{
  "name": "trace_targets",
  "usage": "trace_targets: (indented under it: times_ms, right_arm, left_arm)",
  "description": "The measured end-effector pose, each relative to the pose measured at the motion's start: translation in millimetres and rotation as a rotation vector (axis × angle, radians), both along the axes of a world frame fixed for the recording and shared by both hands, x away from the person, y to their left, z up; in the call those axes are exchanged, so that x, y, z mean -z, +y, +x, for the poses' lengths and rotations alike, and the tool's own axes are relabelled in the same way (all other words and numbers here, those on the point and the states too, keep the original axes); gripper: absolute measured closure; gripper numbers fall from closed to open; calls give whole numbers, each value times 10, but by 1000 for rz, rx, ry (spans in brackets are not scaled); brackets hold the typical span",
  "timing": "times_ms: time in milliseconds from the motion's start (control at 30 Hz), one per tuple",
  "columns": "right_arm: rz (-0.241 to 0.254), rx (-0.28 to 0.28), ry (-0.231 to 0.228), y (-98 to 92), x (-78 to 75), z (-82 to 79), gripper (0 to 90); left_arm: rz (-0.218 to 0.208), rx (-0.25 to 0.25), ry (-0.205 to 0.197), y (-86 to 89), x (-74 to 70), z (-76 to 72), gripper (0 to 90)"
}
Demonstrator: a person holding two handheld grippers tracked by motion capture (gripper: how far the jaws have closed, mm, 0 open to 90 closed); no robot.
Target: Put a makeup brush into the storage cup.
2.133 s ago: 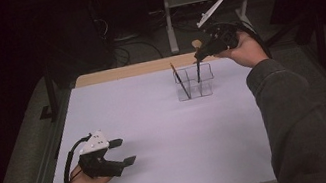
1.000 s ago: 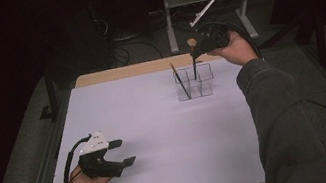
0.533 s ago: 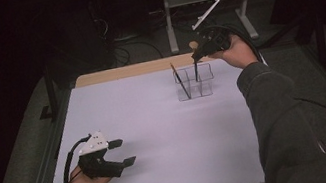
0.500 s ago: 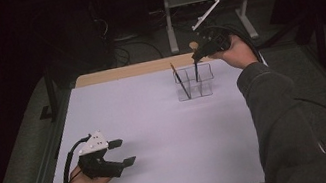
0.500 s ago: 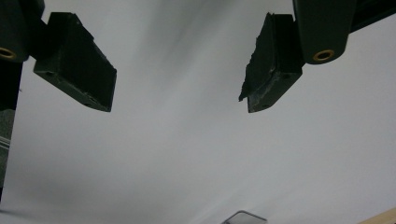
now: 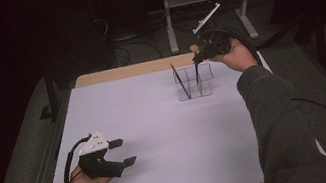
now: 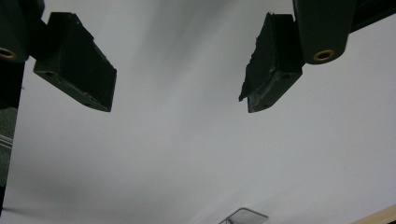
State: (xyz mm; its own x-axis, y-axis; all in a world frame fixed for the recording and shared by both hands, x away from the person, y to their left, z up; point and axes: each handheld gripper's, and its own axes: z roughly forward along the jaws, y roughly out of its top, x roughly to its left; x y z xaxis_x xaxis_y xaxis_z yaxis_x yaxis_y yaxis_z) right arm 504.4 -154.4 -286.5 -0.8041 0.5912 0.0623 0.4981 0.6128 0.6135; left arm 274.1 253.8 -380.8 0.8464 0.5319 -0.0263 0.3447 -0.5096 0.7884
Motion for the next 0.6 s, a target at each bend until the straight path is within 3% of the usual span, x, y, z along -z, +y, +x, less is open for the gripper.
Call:
trace_targets:
  times_ms: [600]
  right_arm:
    - [15,17,8,-36,56,-14,827]
  left_arm:
    - [-6,-5,9,-4,15,4,241]
